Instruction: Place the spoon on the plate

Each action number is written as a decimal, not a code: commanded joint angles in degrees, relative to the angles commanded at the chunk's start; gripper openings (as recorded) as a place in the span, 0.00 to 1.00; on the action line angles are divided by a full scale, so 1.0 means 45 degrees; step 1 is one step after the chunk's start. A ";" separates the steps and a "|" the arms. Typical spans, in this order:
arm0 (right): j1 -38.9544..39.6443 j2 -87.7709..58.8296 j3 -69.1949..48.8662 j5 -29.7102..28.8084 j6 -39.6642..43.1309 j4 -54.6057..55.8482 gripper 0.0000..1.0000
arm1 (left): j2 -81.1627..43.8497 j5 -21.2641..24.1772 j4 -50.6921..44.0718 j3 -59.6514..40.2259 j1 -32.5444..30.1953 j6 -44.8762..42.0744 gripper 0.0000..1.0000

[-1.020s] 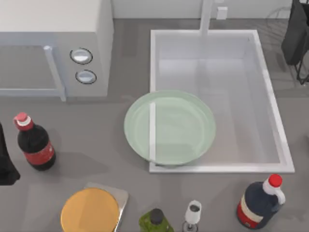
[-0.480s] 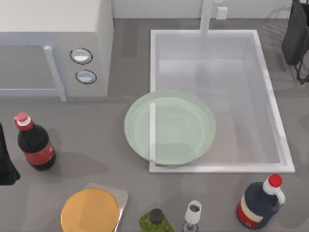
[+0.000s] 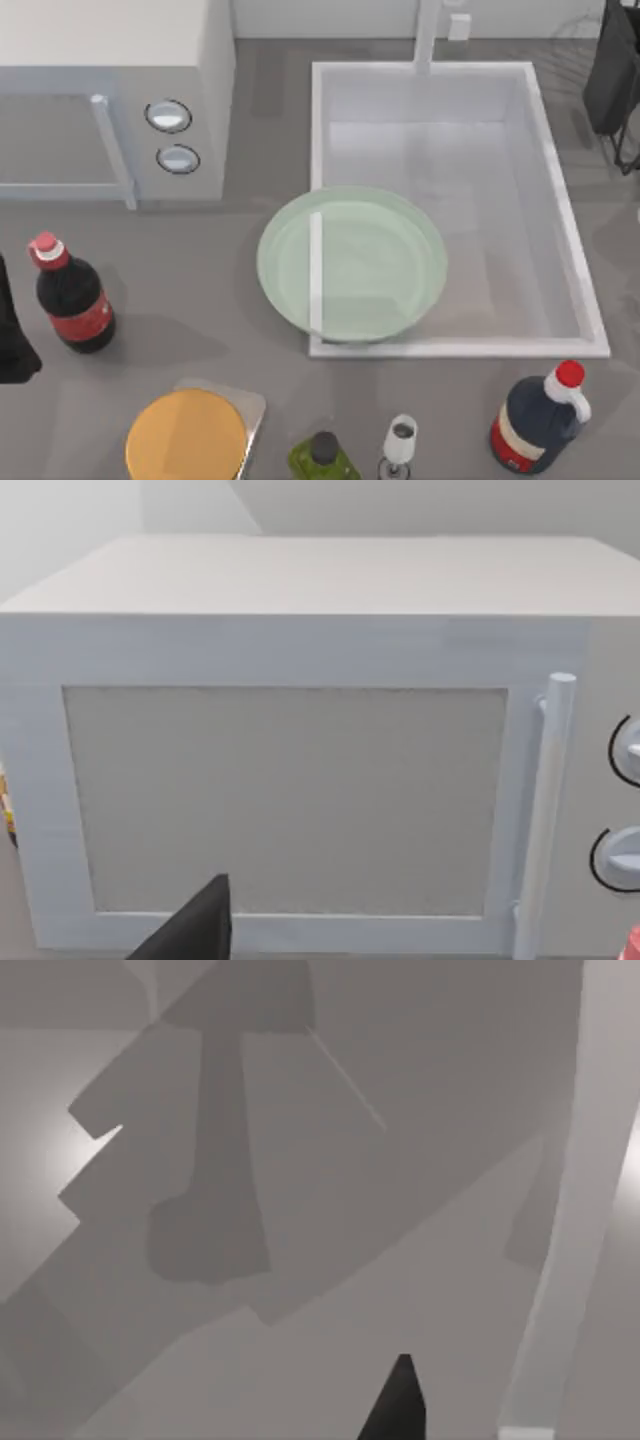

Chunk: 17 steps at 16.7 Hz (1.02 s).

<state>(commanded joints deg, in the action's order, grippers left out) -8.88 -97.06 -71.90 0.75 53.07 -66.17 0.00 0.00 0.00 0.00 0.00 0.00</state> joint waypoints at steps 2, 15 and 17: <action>0.1060 -0.1280 -0.1501 -0.0005 0.0094 -0.0444 0.00 | 0.0000 0.0000 0.0000 0.0000 0.0000 0.0000 1.00; 0.9657 -1.0118 -1.3818 -0.0011 0.0425 -0.3223 0.00 | 0.0000 0.0000 0.0000 0.0000 0.0000 0.0000 1.00; 1.0091 -1.0476 -1.4278 -0.0034 0.0419 -0.3298 0.00 | 0.0000 0.0000 0.0000 0.0000 0.0000 0.0000 1.00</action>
<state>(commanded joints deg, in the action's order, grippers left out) 36.53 -144.20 -136.15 0.60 54.96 -81.01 0.00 0.00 0.00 0.00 0.00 0.00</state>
